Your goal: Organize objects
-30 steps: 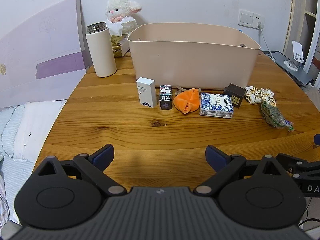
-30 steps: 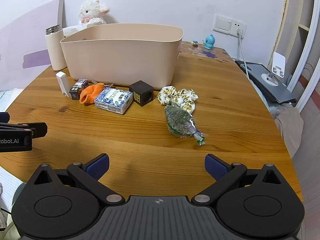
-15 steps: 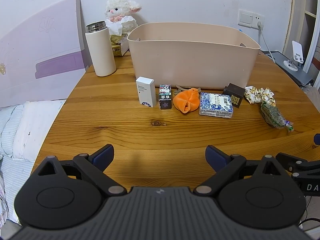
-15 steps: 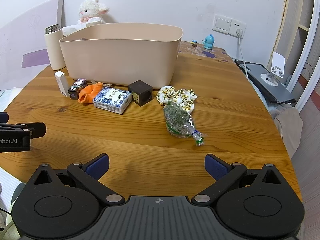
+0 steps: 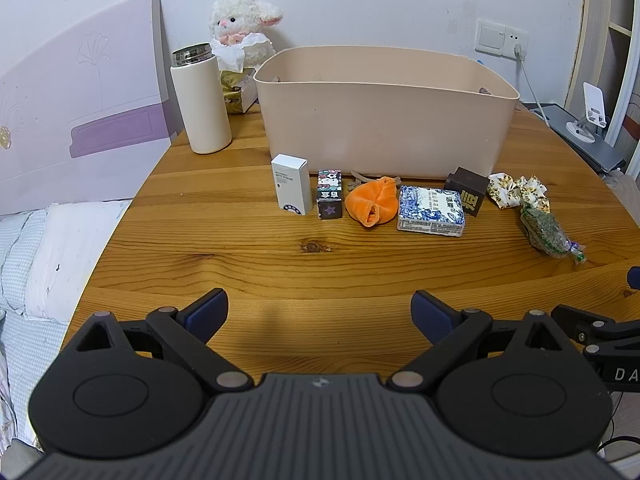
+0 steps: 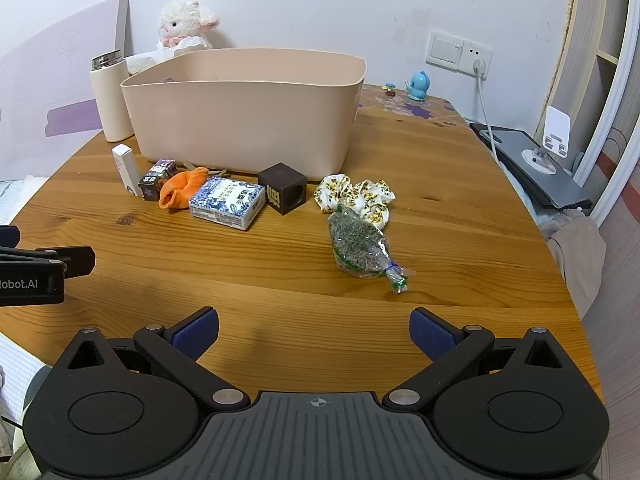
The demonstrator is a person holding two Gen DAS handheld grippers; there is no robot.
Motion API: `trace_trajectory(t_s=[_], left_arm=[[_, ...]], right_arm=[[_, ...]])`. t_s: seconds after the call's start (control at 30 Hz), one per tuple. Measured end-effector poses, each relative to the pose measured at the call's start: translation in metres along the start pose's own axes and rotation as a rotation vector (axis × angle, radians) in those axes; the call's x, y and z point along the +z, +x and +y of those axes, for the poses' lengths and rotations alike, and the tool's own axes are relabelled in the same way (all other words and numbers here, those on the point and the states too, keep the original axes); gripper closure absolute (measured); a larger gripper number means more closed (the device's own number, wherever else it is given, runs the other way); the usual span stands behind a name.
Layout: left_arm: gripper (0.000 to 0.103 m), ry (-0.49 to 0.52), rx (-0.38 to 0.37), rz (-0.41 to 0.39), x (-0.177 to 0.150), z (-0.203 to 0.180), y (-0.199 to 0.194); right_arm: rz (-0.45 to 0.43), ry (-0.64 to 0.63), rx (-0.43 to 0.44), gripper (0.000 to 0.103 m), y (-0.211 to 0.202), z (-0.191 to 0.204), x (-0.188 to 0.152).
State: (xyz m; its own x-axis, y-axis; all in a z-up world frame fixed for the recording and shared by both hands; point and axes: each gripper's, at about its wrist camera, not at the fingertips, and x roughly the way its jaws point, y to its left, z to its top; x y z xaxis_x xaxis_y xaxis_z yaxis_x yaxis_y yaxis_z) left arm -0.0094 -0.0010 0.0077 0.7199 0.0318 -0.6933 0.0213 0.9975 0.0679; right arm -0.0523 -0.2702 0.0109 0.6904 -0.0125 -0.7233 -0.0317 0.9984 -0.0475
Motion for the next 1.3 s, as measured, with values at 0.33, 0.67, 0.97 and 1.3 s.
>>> trace_trajectory(t_s=[0.33, 0.67, 0.97, 1.3], left_arm=[[0.005, 0.002, -0.003, 0.0, -0.0004, -0.0013, 0.0007], [0.005, 0.003, -0.004, 0.0, -0.0006, -0.0012, 0.0008], [0.005, 0.013, -0.015, -0.001, -0.0003, -0.0015, 0.0009], [0.005, 0.013, -0.017, 0.003, -0.0025, -0.0039, 0.0048]], right_arm=[[0.0, 0.001, -0.001, 0.0, 0.0002, -0.0001, 0.0002], [0.001, 0.002, -0.002, 0.0, 0.0006, 0.0002, 0.0002], [0.003, 0.005, -0.004, 0.0, 0.0006, -0.0029, -0.0002], [0.005, 0.009, -0.005, 0.0, 0.0024, -0.0051, 0.0]])
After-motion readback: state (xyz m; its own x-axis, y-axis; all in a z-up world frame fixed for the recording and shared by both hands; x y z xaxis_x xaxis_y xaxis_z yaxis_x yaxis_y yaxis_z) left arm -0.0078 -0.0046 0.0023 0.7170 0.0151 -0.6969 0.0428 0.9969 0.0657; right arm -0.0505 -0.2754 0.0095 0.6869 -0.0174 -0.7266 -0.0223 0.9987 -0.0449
